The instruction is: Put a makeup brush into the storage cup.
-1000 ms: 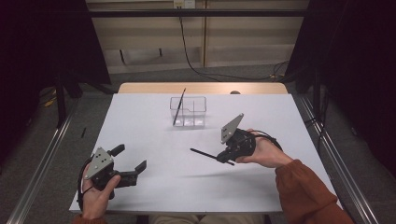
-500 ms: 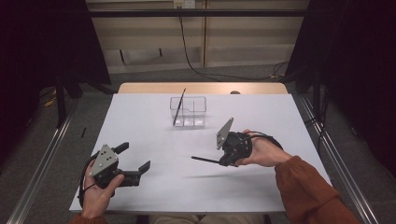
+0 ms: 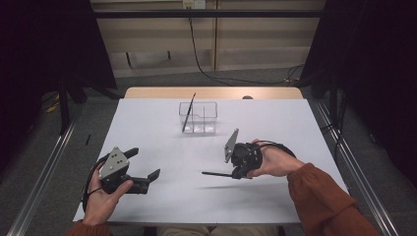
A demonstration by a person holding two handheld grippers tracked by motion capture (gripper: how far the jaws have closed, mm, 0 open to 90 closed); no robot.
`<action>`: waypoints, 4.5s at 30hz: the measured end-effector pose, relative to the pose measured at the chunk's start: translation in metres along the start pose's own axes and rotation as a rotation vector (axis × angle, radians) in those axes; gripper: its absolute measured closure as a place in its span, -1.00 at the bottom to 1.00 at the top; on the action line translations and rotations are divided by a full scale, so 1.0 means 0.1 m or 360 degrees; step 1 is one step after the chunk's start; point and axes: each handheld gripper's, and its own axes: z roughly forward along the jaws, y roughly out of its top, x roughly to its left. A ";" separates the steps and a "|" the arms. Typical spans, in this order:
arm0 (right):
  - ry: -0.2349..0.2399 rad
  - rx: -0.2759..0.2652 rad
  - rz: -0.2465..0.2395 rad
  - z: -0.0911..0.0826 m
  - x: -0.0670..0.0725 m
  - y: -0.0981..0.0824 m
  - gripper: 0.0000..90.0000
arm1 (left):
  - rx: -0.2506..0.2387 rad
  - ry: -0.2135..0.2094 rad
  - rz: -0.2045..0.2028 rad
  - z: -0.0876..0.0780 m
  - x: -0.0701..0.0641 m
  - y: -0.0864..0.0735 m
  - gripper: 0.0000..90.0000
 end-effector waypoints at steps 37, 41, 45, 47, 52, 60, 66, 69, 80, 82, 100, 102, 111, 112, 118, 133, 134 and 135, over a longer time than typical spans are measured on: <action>0.0046 -0.0013 -0.0027 0.05 -0.02 0.05 0.88 | 0.0124 -0.0478 0.0198 0.58 -0.31 0.47 -0.92; 0.0046 -0.0021 -0.0045 0.07 -0.02 0.07 0.88 | 0.0147 -0.0501 0.0211 0.65 -0.35 0.49 -0.92; 0.0050 -0.0018 -0.0046 0.07 -0.01 0.08 0.88 | 0.0185 -0.0544 0.0229 0.71 -0.37 0.51 -0.93; 0.0053 -0.0014 -0.0055 0.07 -0.01 0.09 0.88 | 0.0207 -0.0578 0.0230 0.73 -0.37 0.51 -0.94; 0.0055 -0.0003 -0.0040 0.07 0.00 0.11 0.88 | 0.0284 -0.0618 0.0274 0.78 -0.40 0.48 -0.94; 0.0063 -0.0006 -0.0063 0.08 0.00 0.15 0.88 | 0.0358 -0.0623 0.0359 0.87 -0.49 0.49 -0.92; 0.0067 -0.0001 -0.0065 0.09 0.00 0.17 0.88 | 0.0416 -0.0636 0.0370 0.95 -0.52 0.53 -0.91; 0.0065 0.0007 -0.0062 0.09 0.00 0.18 0.88 | 0.0438 -0.0647 0.0371 0.99 -0.52 0.55 -0.92; 0.0071 0.0000 -0.0085 0.09 -0.01 0.21 0.88 | 0.0599 -0.0685 0.0359 1.10 -0.56 0.60 -0.90; 0.0069 0.0018 -0.0082 0.09 -0.01 0.21 0.88 | 0.0641 -0.0705 0.0359 1.13 -0.57 0.61 -0.90; 0.0066 0.0024 -0.0106 0.10 0.00 0.24 0.88 | 0.1024 -0.0901 0.0412 1.33 -0.58 0.61 -0.84; 0.0071 0.0026 -0.0107 0.10 -0.01 0.24 0.88 | 0.1028 -0.0906 0.0418 1.33 -0.59 0.63 -0.84; 0.0075 0.0026 -0.0119 0.11 0.01 0.25 0.88 | 0.1024 -0.0936 0.0450 1.35 -0.59 0.62 -0.09; 0.0075 0.0023 -0.0117 0.11 0.01 0.25 0.88 | 0.1032 -0.0937 0.0452 1.36 -0.59 0.62 0.01; 0.0072 0.0018 -0.0118 0.11 0.00 0.25 0.88 | 0.1022 -0.0941 0.0459 1.38 -0.60 0.61 0.41; 0.0063 0.0000 -0.0123 0.12 -0.01 0.24 0.88 | 0.1038 -0.1028 0.0406 1.46 -0.62 0.58 0.80; 0.0062 0.0015 -0.0118 0.11 -0.01 0.24 0.88 | 0.1031 -0.1028 0.0389 1.46 -0.62 0.58 0.81; 0.0059 0.0006 -0.0127 0.12 -0.01 0.24 0.88 | 0.1029 -0.1037 0.0391 1.45 -0.61 0.58 0.82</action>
